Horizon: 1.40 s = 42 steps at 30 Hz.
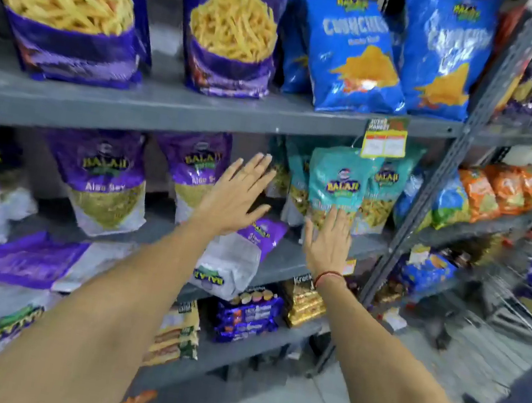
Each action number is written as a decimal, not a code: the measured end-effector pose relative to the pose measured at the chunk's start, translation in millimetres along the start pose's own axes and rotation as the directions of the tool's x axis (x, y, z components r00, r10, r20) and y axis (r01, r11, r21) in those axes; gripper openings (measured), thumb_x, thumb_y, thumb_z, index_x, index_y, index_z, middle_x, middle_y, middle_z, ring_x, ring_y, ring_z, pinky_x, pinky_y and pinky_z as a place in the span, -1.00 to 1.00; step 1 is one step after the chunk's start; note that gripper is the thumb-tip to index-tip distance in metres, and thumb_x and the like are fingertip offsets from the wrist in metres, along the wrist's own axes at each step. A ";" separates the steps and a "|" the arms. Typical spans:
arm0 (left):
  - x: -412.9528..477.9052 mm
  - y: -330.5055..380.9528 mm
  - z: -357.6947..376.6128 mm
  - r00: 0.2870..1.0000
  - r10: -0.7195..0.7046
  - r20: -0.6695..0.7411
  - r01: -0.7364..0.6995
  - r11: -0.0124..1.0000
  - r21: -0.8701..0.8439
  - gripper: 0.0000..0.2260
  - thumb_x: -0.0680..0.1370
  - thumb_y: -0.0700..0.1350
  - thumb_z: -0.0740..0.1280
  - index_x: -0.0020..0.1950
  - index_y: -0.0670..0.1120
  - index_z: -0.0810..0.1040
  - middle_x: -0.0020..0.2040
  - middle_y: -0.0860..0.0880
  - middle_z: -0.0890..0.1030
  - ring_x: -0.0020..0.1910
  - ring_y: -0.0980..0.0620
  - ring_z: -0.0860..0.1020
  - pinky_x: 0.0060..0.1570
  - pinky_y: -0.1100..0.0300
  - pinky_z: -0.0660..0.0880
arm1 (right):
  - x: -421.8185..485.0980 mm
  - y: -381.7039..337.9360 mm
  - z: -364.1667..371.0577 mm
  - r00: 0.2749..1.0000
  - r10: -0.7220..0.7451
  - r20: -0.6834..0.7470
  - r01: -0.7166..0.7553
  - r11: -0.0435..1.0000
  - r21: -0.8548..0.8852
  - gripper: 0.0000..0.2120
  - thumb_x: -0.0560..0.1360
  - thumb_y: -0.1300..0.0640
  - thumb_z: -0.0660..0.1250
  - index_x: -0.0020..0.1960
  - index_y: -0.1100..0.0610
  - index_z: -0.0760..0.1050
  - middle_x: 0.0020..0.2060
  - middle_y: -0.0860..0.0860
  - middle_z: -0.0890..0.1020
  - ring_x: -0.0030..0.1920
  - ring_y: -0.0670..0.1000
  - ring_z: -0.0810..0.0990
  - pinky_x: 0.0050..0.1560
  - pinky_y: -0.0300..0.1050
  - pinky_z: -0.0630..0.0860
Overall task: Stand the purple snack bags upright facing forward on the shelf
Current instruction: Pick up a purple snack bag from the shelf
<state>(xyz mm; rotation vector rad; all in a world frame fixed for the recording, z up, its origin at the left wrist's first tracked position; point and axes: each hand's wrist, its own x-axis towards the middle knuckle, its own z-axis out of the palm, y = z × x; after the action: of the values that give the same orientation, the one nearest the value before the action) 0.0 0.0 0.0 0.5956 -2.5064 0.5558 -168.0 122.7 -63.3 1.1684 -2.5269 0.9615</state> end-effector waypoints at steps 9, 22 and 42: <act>-73.8 -29.2 96.4 0.311 -0.424 0.851 0.950 0.123 -0.287 -0.37 0.42 0.34 0.21 0.24 -0.14 0.42 0.33 -0.17 0.40 0.23 -0.22 0.46 0.14 -0.02 0.47 | -41.5 -29.9 86.7 0.752 0.366 0.548 -0.629 0.647 0.430 -0.23 0.55 -0.23 0.14 0.45 0.38 0.13 0.45 0.30 0.27 0.45 0.25 0.26 0.43 0.03 0.21; -76.7 -27.1 88.0 0.155 0.080 0.985 0.938 -0.324 -0.121 -0.40 0.15 0.32 0.48 0.02 -0.03 0.60 0.05 -0.11 0.66 0.03 -0.10 0.61 0.15 0.05 0.51 | -26.8 -25.1 84.3 0.402 -0.025 0.915 -0.895 0.201 0.398 -0.14 0.18 -0.45 0.39 0.29 0.10 0.52 0.22 0.12 0.61 0.23 0.15 0.58 0.33 0.17 0.44; -85.3 -17.2 49.1 0.530 0.209 0.822 0.809 -0.417 -0.416 -0.30 0.01 0.06 0.64 0.08 -0.11 0.56 -0.07 -0.03 0.72 -0.07 0.05 0.67 -0.11 0.15 0.62 | 3.3 -10.5 61.5 0.644 -0.095 0.759 -0.755 0.081 0.650 -0.87 0.45 0.19 0.38 0.00 0.12 0.56 -0.26 -0.01 0.73 -0.24 -0.03 0.70 -0.10 -0.08 0.63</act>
<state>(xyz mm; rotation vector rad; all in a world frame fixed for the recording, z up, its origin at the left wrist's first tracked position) 56.9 -12.3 -81.2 0.9016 -1.6981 -2.3845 -157.0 76.7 -104.3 1.1074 -2.5229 3.3250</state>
